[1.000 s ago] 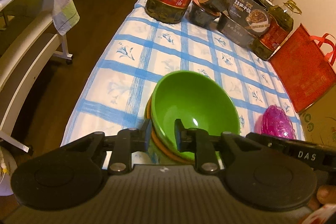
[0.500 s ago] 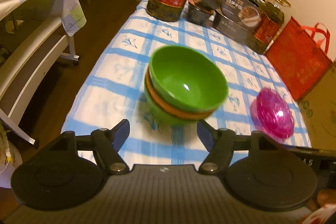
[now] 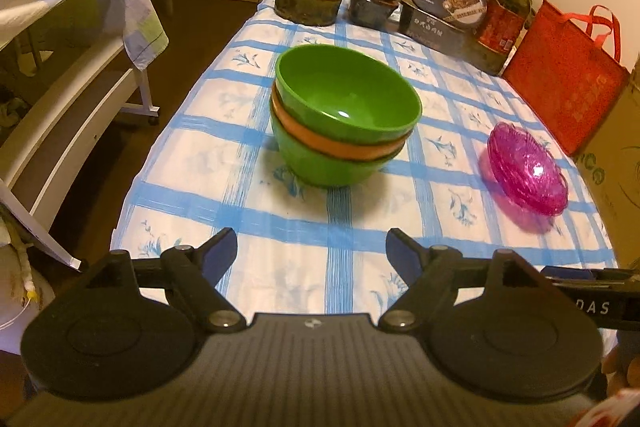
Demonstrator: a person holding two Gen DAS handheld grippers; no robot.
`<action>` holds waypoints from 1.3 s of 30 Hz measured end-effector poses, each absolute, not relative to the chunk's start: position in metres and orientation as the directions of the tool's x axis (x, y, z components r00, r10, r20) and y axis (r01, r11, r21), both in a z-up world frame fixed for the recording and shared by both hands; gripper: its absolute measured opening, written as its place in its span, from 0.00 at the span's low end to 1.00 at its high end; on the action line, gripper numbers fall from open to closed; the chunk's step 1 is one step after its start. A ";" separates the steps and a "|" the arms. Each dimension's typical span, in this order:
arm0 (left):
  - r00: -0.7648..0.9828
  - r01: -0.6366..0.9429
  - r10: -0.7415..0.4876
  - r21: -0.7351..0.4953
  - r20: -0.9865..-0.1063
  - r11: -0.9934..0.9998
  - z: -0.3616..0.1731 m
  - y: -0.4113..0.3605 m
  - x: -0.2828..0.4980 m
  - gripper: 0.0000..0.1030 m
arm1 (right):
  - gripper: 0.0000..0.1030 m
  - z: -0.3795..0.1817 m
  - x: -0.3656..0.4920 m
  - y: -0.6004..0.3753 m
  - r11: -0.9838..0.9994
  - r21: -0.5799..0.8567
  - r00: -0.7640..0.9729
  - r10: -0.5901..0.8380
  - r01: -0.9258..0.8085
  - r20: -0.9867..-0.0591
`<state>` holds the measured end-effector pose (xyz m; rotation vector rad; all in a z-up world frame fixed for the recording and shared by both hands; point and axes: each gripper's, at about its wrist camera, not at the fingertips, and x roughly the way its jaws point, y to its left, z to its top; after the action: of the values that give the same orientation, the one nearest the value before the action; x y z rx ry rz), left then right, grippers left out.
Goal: Organize plates and bowls
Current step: 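Open both tools and withdraw from the bowl stack, then move both tools back to the bowl stack rim and close on it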
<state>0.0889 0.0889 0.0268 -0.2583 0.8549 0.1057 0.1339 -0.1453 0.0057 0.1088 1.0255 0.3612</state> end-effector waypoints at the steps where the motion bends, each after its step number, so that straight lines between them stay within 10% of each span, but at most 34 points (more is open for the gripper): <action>1: 0.651 -0.195 -0.014 -0.186 -0.759 0.963 0.026 0.089 0.088 0.77 | 0.70 0.005 0.133 -0.147 0.935 0.262 0.462 0.347 -0.239 -0.816; 32: 0.660 -0.264 -0.072 -0.320 -0.748 0.910 0.052 0.155 0.195 0.78 | 0.70 0.037 0.257 -0.103 0.846 0.487 0.454 0.529 -0.217 -0.717; 39: 0.592 -0.310 -0.147 -0.392 -0.793 0.866 0.015 0.180 0.242 0.63 | 0.70 0.010 0.304 -0.078 0.846 0.489 0.378 0.533 -0.213 -0.757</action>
<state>0.2422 0.1798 0.0152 -0.5347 0.9447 0.1008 0.3043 -0.0781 0.0103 0.3357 1.0847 0.4879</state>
